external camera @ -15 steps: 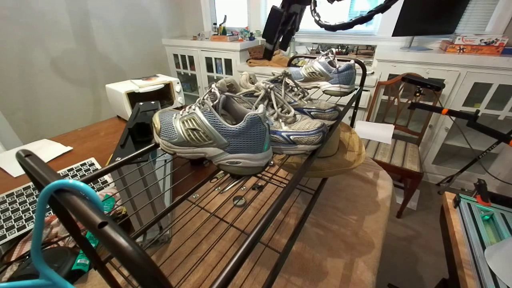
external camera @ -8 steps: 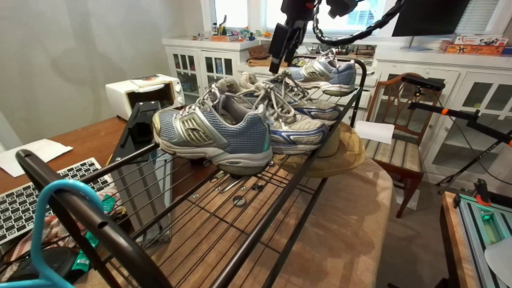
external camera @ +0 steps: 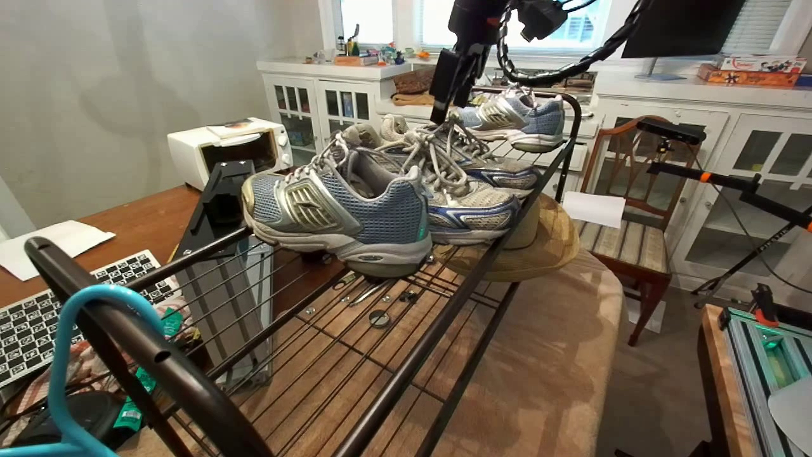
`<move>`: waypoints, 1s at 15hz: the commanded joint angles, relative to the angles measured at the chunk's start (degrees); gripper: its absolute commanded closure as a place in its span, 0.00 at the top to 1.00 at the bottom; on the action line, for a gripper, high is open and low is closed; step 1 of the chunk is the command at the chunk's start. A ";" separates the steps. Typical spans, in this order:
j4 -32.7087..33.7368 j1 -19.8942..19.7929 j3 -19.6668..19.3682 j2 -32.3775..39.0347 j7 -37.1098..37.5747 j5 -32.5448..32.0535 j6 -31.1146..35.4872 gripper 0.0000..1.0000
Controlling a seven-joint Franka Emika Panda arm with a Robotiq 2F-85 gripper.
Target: Move the blue pair of shoes to the left
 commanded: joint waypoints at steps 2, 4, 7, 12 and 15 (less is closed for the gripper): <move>-1.72 -0.27 0.17 -1.19 2.89 -1.05 5.99 1.00; -1.32 -0.32 0.15 -0.74 3.17 -0.95 6.25 1.00; -1.10 -0.35 0.12 0.37 2.67 -0.41 4.90 1.00; -1.46 -0.39 0.04 2.13 2.94 -1.27 5.39 0.66; -1.74 -0.50 -0.12 2.59 3.10 -1.32 5.08 0.42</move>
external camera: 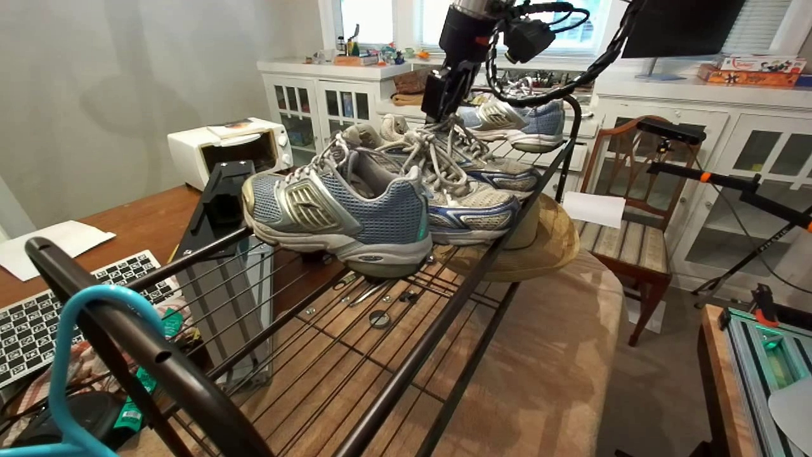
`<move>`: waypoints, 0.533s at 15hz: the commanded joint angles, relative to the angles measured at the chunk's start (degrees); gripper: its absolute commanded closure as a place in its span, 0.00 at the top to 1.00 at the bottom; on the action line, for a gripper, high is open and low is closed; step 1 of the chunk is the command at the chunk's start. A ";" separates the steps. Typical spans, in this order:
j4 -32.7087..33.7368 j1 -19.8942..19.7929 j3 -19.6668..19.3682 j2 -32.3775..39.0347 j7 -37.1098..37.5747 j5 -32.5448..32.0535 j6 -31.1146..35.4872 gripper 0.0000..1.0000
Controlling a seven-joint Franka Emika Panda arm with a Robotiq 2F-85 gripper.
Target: Move the blue pair of shoes to the left
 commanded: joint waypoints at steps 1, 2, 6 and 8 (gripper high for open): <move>-0.76 -0.22 -0.19 0.29 1.65 -1.24 -0.06 0.33; -0.87 -0.30 -0.28 0.09 1.77 -1.22 -0.26 0.27; -1.30 -0.86 -0.75 -1.24 2.52 -2.85 -1.07 0.02; -1.35 -1.19 -1.08 -1.72 2.38 -4.26 -1.54 0.04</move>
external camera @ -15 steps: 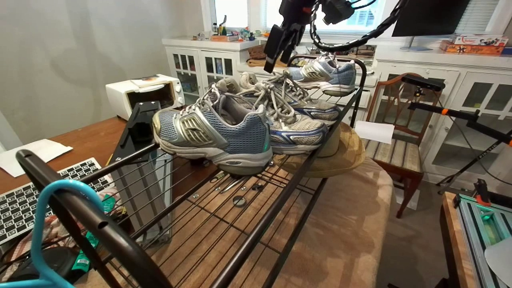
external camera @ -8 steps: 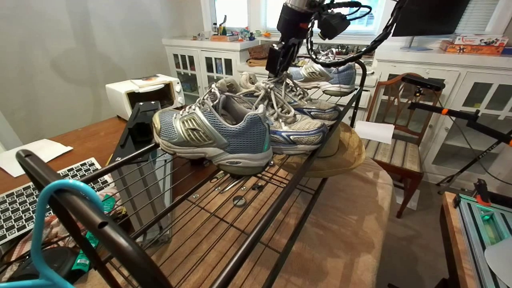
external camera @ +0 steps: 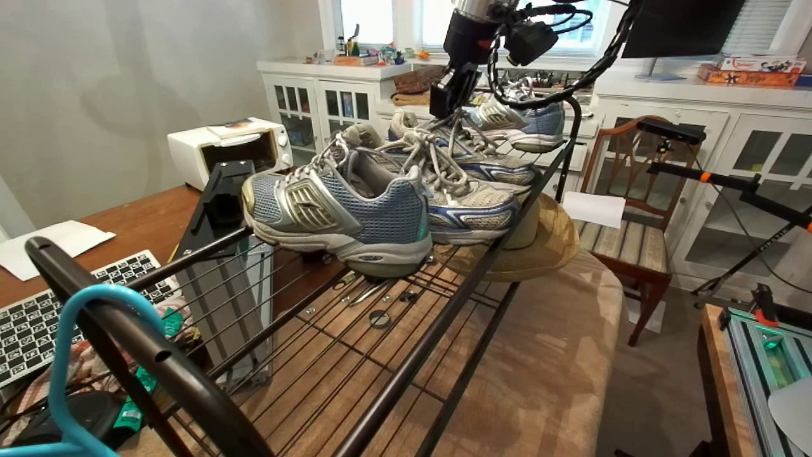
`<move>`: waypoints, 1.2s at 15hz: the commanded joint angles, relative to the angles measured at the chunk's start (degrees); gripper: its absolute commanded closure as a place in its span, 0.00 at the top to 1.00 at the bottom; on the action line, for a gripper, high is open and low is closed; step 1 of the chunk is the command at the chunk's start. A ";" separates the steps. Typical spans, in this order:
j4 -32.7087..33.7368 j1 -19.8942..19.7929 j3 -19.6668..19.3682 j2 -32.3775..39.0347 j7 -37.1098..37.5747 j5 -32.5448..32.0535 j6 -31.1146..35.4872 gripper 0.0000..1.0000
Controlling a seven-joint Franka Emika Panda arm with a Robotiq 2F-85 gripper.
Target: Move the blue pair of shoes to the left
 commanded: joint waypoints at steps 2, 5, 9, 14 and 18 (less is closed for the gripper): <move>-1.12 -0.81 -0.74 -1.96 0.41 -3.49 -2.05 0.02; -0.98 -1.21 -0.99 -2.41 0.42 -5.28 -3.17 0.03; -0.87 -1.32 -0.99 -2.32 0.55 -5.87 -3.83 0.03; -0.30 -1.15 -0.67 -3.21 2.12 -5.65 -4.48 0.58; 0.47 -0.96 0.17 -5.17 4.48 -5.70 -4.86 0.89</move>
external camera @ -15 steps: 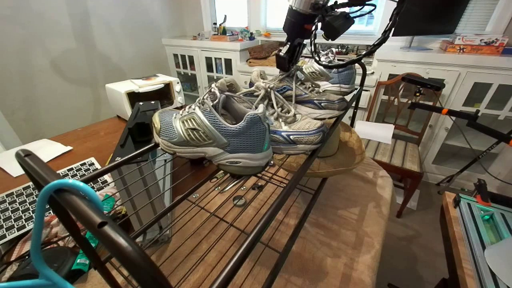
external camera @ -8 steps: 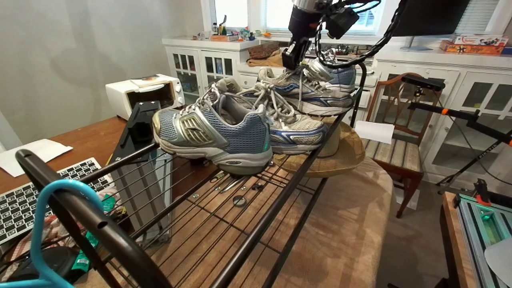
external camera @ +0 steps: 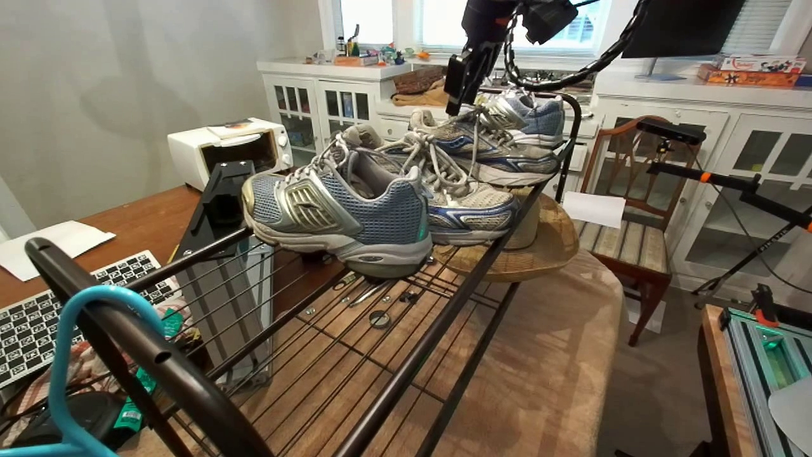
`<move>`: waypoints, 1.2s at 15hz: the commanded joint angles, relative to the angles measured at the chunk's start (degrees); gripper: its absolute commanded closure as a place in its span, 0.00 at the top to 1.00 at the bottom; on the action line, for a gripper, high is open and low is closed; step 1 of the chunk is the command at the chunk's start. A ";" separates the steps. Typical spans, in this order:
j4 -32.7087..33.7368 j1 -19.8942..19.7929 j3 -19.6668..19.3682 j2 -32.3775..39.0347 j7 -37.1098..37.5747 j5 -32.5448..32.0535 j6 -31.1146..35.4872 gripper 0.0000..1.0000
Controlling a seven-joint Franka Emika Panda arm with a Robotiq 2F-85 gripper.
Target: Move the blue pair of shoes to the left
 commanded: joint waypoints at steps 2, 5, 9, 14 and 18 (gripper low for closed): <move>0.87 0.58 1.38 -2.15 3.02 -0.23 -1.38 1.00; 2.45 0.98 2.41 -1.12 3.99 -0.20 -0.37 1.00; 4.92 1.71 3.21 1.82 3.08 1.42 0.65 1.00; 8.04 3.25 3.78 5.64 1.59 4.12 1.60 1.00; 10.33 4.41 4.20 7.14 1.25 7.14 0.07 1.00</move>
